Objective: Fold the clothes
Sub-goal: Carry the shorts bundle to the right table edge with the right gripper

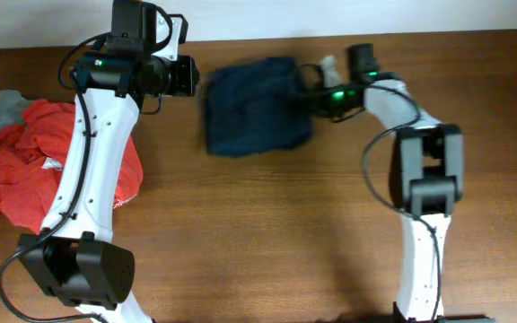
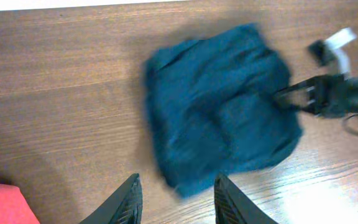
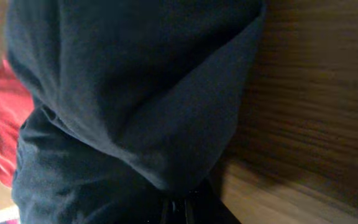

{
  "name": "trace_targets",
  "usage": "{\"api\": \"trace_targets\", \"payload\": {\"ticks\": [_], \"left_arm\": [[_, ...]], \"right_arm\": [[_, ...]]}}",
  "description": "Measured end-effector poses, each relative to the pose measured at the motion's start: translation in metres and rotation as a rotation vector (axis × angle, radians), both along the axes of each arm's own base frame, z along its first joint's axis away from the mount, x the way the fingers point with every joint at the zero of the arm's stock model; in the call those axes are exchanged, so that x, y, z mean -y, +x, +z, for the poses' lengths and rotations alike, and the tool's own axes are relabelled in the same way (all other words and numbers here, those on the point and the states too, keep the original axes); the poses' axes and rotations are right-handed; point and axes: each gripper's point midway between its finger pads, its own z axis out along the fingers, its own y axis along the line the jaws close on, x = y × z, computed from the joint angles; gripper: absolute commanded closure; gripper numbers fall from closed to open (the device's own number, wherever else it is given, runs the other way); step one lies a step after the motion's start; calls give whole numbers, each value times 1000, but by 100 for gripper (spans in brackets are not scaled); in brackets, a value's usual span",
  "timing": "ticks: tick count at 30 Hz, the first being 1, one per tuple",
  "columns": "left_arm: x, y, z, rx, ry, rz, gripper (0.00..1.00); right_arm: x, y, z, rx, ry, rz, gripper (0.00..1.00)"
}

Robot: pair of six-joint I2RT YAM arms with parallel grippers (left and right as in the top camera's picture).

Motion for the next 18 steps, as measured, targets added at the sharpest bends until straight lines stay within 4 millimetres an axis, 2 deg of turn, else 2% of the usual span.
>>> {"api": "trace_targets", "payload": {"ticks": [5, 8, 9, 10, 12, 13, 14, 15, 18], "left_arm": [[0, 0, 0, 0, 0, 0, 62], [-1, 0, 0, 0, 3, 2, 62], [-1, 0, 0, 1, 4, 3, 63], [-1, 0, 0, 1, 4, 3, 63], [-1, 0, 0, 1, 6, 5, 63], [-1, 0, 0, 1, 6, 5, 63], [-1, 0, 0, 1, 6, 5, 63], [-1, 0, 0, 2, 6, 4, 63], [-1, 2, 1, 8, 6, 5, 63]], "right_arm": [[87, 4, -4, -73, 11, -182, 96], [144, -4, -10, -144, 2, -312, 96], [170, -10, -13, -177, -5, -371, 96], [183, -13, -15, -192, -9, -398, 96], [231, -29, -17, -239, -22, -503, 96], [249, -35, -18, -253, -24, -541, 96], [283, -47, -16, -268, -29, -616, 96], [302, -54, -15, -275, -33, -656, 96], [377, -99, -12, -332, -32, -838, 96]]}}
